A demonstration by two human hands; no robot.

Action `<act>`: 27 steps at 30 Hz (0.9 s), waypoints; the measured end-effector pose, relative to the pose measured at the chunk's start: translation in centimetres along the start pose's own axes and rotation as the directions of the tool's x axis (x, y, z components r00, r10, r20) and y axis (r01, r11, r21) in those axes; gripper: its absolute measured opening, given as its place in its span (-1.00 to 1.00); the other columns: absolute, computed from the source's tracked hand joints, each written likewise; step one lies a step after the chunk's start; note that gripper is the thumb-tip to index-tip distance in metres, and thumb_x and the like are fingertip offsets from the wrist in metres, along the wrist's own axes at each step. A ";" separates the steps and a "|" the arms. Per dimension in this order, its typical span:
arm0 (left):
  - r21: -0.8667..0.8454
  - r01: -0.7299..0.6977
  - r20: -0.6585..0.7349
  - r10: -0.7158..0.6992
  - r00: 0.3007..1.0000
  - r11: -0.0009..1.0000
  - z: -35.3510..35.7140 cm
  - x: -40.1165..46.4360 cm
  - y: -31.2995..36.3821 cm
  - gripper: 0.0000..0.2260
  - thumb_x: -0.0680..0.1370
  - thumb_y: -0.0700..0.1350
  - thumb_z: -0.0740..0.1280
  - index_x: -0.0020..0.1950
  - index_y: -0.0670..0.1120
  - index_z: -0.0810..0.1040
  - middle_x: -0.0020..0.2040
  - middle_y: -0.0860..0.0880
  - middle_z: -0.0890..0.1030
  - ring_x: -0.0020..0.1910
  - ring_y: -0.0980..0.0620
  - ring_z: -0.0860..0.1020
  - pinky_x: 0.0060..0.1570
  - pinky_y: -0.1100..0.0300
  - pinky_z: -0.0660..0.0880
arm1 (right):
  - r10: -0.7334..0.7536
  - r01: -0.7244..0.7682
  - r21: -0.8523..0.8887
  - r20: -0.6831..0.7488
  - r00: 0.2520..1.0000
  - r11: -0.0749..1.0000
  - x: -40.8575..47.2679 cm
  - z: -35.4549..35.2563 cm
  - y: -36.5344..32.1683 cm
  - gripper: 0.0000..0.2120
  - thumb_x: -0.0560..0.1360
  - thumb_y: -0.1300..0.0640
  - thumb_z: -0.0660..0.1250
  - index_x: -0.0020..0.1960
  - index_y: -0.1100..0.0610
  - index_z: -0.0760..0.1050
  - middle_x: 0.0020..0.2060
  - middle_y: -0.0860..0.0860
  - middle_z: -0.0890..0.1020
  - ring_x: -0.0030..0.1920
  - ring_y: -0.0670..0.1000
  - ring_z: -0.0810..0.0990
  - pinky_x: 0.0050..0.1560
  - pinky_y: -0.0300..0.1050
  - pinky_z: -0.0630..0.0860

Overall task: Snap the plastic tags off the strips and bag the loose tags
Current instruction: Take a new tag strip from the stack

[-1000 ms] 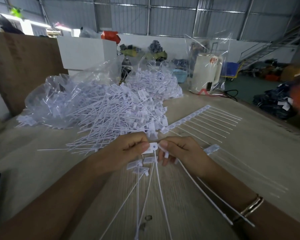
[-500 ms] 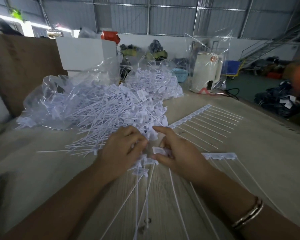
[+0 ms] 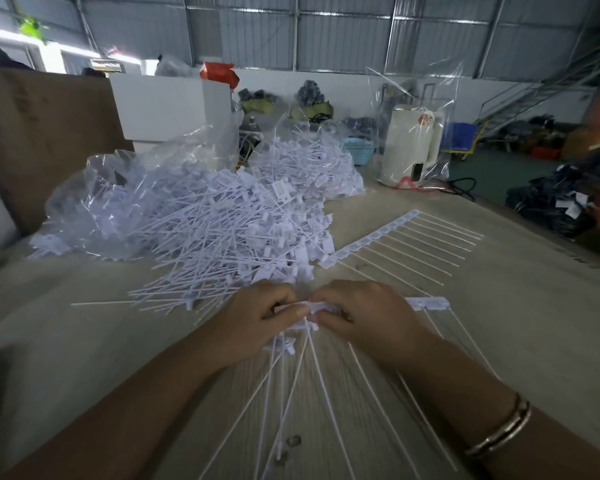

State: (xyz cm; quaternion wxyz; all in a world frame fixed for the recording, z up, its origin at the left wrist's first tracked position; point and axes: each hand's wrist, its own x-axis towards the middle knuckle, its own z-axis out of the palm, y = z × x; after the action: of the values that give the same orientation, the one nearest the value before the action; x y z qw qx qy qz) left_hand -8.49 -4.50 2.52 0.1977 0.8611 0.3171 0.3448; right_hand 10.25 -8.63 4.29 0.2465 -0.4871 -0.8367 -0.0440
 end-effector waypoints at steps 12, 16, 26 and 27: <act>0.092 -0.173 -0.002 0.174 0.985 0.981 -0.6 0.1 0.3 -0.74 0.50 -0.04 0.30 -0.25 -0.23 0.52 -0.35 -0.02 0.46 -0.31 0.12 0.39 -0.29 0.30 0.28 | 0.035 -0.047 0.178 0.071 0.997 0.983 -0.3 0.1 0.2 -0.73 0.59 -0.01 0.17 -0.09 0.07 0.59 -0.34 -0.01 0.61 -0.32 -0.03 0.54 -0.23 -0.05 0.45; -0.013 -0.162 -0.042 0.161 0.986 0.987 -1.2 0.0 0.2 -0.67 0.50 0.05 0.23 -0.26 -0.20 0.50 -0.35 0.00 0.47 -0.32 0.15 0.42 -0.29 0.34 0.31 | 0.168 -0.145 0.507 0.001 0.986 0.850 0.0 -0.3 0.3 -0.76 0.58 0.12 0.21 -0.19 -0.07 0.57 -0.42 -0.09 0.60 -0.43 -0.16 0.53 -0.32 -0.17 0.50; 0.462 -0.051 -0.091 0.105 0.990 0.885 -2.0 -0.2 -1.2 -0.72 0.49 0.14 0.14 -0.10 0.02 0.56 -0.15 0.17 0.52 -0.15 0.19 0.41 -0.11 0.18 0.25 | 0.270 -0.227 0.371 -0.068 0.960 0.900 -0.1 0.5 1.4 -0.86 0.44 -0.07 0.34 -0.02 -0.10 0.51 -0.29 -0.09 0.56 -0.30 -0.13 0.52 -0.22 -0.14 0.47; 0.481 -0.046 -0.122 0.118 0.985 0.876 -1.9 -0.3 -1.0 -0.72 0.50 0.11 0.13 -0.08 0.01 0.57 -0.12 0.15 0.53 -0.13 0.18 0.40 -0.10 0.18 0.25 | 0.247 -0.216 0.339 -0.052 0.968 0.916 0.0 0.8 1.1 -0.82 0.44 -0.06 0.35 0.02 -0.10 0.47 -0.30 -0.10 0.53 -0.28 -0.14 0.51 -0.25 -0.21 0.44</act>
State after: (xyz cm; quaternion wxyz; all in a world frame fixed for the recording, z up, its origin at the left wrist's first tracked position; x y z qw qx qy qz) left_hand -10.40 -3.75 3.15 -0.0587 0.8681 0.3689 0.3270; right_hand 10.92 -7.77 3.42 0.3673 -0.5319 -0.7560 0.1036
